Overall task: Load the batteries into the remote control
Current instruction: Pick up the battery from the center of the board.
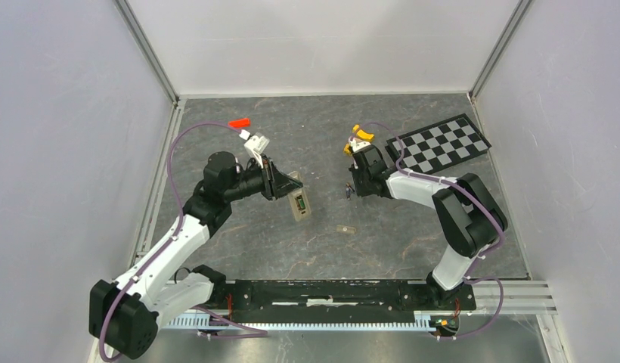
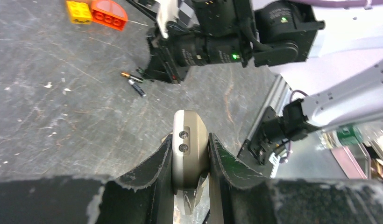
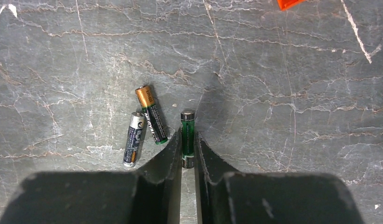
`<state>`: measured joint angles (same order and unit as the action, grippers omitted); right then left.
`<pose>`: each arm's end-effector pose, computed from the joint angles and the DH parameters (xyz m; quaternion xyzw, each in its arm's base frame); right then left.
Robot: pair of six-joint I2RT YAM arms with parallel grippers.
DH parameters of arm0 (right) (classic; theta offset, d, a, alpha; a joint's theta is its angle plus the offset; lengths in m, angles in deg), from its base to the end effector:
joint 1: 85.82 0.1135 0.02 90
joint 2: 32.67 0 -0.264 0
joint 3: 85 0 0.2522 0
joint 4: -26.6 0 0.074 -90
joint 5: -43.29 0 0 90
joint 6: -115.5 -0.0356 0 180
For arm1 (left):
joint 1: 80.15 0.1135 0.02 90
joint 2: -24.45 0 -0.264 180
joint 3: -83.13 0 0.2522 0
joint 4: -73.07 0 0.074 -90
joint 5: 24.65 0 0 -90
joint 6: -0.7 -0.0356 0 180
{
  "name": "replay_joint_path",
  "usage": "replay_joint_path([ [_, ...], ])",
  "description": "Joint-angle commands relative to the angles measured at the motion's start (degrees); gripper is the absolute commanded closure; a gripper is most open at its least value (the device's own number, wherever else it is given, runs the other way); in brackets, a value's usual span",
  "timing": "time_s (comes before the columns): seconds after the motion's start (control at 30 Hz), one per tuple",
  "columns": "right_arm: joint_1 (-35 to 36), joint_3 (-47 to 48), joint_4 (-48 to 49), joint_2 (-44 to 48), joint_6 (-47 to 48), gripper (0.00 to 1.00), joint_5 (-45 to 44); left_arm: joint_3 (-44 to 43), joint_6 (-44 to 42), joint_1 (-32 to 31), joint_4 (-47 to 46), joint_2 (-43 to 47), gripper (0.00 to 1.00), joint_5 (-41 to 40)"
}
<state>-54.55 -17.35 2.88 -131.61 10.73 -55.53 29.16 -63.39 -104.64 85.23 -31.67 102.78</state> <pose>0.2927 0.1714 0.1539 -0.1136 0.9444 0.0497 0.3045 0.1948 -0.1125 0.2979 0.1876 0.7503 -0.4767 0.4179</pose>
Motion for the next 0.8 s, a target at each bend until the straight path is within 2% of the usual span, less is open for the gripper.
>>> replay_joint_path([
  [0.0,-0.6,-1.2,-2.4,-0.2,-1.2,0.86,-0.6,0.4,2.2,0.2,-0.8,2.2,0.98,-8.7],
  [0.17,-0.6,-3.3,1.2,4.4,-0.3,0.88,-0.8,1.8,6.0,0.2,-3.4,1.2,0.98,-9.9],
  [0.43,-0.6,-11.3,11.5,17.8,0.2,0.88,4.9,2.8,14.0,0.2,-7.6,-3.8,0.98,-10.7],
  [0.77,-0.6,-22.7,28.4,35.5,0.8,0.88,25.0,1.8,17.3,0.1,-13.3,-8.1,0.98,-6.2],
])
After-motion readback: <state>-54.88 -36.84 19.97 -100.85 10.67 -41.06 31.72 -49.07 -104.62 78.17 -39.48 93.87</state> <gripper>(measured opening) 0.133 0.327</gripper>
